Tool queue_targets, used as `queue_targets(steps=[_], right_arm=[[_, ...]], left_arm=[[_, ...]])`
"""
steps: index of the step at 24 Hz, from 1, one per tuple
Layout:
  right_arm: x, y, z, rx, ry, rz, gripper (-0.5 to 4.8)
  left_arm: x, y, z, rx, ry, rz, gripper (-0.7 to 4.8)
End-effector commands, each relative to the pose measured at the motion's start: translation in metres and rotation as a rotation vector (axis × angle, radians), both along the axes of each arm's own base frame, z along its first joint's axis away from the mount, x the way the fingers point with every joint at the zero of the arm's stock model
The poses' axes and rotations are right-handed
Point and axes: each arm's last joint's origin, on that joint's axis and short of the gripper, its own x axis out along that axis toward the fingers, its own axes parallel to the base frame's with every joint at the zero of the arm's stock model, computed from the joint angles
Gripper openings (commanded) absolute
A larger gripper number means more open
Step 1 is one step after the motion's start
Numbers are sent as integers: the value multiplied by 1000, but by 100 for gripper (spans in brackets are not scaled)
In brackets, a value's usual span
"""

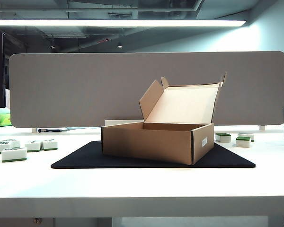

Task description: Pick up four mahjong tiles and put them into the paper box.

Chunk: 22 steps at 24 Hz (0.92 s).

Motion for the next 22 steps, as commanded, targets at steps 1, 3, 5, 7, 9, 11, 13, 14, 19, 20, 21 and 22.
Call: queue_targets(steps=[1, 3, 5, 7, 9, 11, 13, 14, 19, 20, 21, 22], right_arm=[[-3, 0, 2, -1, -30, 3, -1], [-3, 0, 2, -1, -30, 3, -1], [-3, 0, 2, -1, -30, 3, -1], [-3, 0, 2, -1, -30, 3, -1], [-3, 0, 1, -2, -27, 3, -1], [-3, 0, 1, -1, -25, 3, -1], [-3, 0, 1, -1, -25, 3, -1], [-3, 0, 1, -1, -25, 3, -1], [-3, 0, 1, -1, -25, 3, -1], [-3, 0, 1, -1, -25, 3, -1], [-3, 0, 1, -1, -25, 3, -1], [-3, 0, 1, -1, -25, 3, -1]], left_arm=[[-25, 15, 4, 74, -28, 188, -6], [-36, 21, -3, 129, 15, 284, -6], [-38, 22, -22, 144, 110, 293, -6], [-31, 20, -50, 202, 230, 288, -6], [-20, 16, -80, 265, 352, 280, -6], [-6, 11, -116, 319, 490, 277, -6], [4, 8, -142, 358, 581, 278, -6], [8, 6, -151, 374, 608, 277, -6], [33, -2, -212, 423, 657, 256, -6], [37, -4, -217, 438, 640, 239, -6], [43, -6, -223, 456, 601, 211, -6], [46, -7, -225, 461, 581, 199, -6]])
